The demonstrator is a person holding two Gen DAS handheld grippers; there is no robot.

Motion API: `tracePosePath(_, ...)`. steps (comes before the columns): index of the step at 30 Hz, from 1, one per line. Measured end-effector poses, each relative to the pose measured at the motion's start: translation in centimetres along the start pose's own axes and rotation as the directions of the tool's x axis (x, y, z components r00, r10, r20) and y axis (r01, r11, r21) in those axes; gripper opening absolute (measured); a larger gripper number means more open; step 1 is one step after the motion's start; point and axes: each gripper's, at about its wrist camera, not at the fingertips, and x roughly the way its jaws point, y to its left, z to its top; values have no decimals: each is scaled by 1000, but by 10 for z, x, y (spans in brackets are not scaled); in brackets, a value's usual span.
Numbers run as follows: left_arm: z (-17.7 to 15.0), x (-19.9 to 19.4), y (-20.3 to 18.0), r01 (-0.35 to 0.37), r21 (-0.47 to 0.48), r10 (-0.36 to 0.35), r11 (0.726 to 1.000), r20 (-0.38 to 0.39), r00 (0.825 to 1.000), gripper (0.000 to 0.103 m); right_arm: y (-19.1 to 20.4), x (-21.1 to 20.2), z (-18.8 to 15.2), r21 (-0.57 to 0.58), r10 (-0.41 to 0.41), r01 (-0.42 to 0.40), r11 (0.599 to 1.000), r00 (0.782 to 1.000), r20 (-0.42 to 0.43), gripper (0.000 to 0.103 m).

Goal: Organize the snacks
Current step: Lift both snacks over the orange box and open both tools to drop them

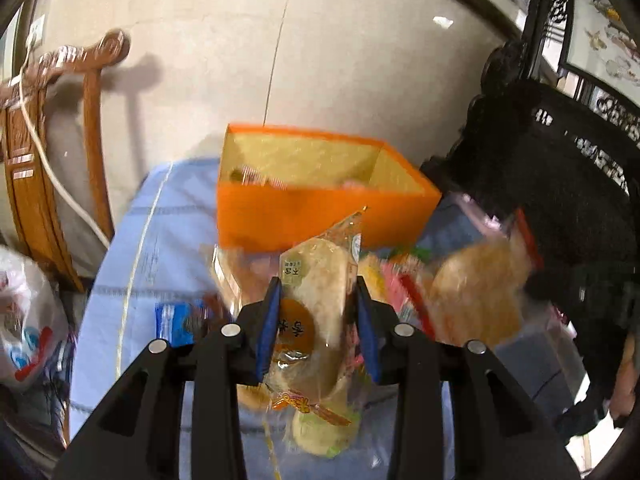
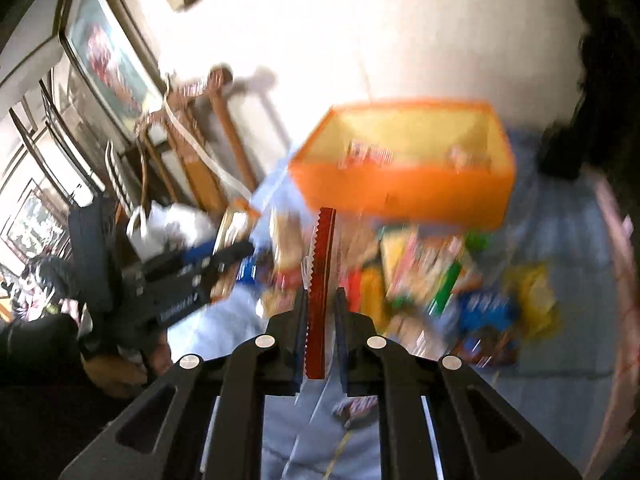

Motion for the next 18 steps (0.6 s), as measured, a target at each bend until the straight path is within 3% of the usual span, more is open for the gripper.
tracePosePath(5, 72, -6, -17, 17, 41, -21, 999, 98, 995, 34, -18, -32, 70, 3, -46, 46, 999, 992, 114, 13)
tracePosePath(10, 160, -4, -40, 26, 89, -43, 996, 202, 978, 34, -35, -53, 142, -6, -79, 82, 997, 975, 205, 13)
tracePosePath(15, 219, 29, -52, -19, 116, -8, 993, 227, 974, 35, -58, -45, 206, -1, -103, 107, 994, 963, 249, 13)
tracePosePath(16, 229, 40, -52, -23, 102, -1, 994, 221, 975, 40, -61, -39, 214, 3, -107, 110, 994, 962, 250, 13)
tracePosePath(17, 239, 55, -50, -11, 73, -4, 997, 204, 979, 61, -69, -27, 226, 13, -98, 97, 995, 967, 236, 16)
tracePosePath(18, 246, 68, -47, -7, 42, -1, 999, 182, 983, 74, -77, -13, 234, 29, -92, 88, 996, 975, 204, 18)
